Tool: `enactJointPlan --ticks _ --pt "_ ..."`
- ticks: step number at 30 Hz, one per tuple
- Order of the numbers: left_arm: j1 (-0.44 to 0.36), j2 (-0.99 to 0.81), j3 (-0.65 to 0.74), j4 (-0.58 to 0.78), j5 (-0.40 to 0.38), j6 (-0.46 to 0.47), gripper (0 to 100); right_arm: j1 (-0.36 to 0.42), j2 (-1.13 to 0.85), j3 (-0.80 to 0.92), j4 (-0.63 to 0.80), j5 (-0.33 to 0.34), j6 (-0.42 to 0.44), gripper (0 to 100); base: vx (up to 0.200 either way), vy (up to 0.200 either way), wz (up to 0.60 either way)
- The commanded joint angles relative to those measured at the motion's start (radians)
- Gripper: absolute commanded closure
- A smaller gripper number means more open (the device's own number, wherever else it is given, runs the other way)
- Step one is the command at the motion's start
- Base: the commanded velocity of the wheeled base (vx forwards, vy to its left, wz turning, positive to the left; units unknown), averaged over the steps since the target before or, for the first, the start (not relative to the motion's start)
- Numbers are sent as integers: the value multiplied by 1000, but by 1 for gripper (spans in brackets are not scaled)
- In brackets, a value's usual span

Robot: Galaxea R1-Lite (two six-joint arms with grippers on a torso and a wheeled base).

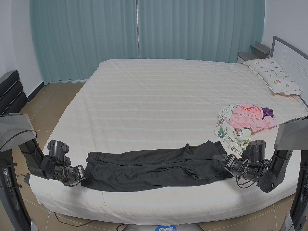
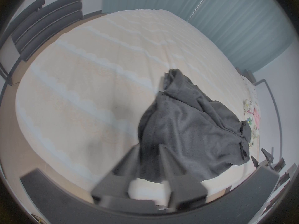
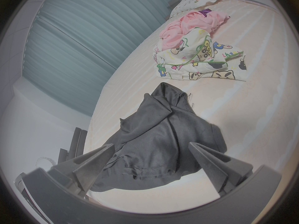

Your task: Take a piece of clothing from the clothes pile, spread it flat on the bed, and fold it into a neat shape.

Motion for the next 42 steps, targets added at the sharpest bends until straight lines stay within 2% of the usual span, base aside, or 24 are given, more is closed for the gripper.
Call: enactJointPlan --ticks 1,9,12,15,19,23,26,27,30,42 --pt "2 4 24 1 10 -5 100 -19 -14 21 12 1 -4 0 0 0 0" --pt "6 -8 30 -1 13 -7 100 -61 -54 16 99 9 -4 0 0 0 0" --pt "20 -2 24 1 10 -10 100 -67 -38 -24 147 41 -2 0 0 0 0" --pt "18 3 18 1 8 -10 100 -67 -43 -29 162 42 5 0 0 0 0" --pt "23 3 15 2 1 -10 100 -56 -40 50 145 44 38 0 0 0 0" --pt "25 3 15 2 -1 -10 100 -53 -23 59 145 44 76 0 0 0 0" --pt "25 1 15 2 -1 -10 100 -36 -17 67 148 36 78 0 0 0 0" --pt "25 1 16 1 -1 -10 100 -7 -12 79 145 32 76 0 0 0 0" --pt "25 3 15 1 -1 -10 100 27 26 60 136 29 79 0 0 0 0" --pt "25 4 15 1 -1 -10 100 42 86 -62 137 -1 84 0 0 0 0"
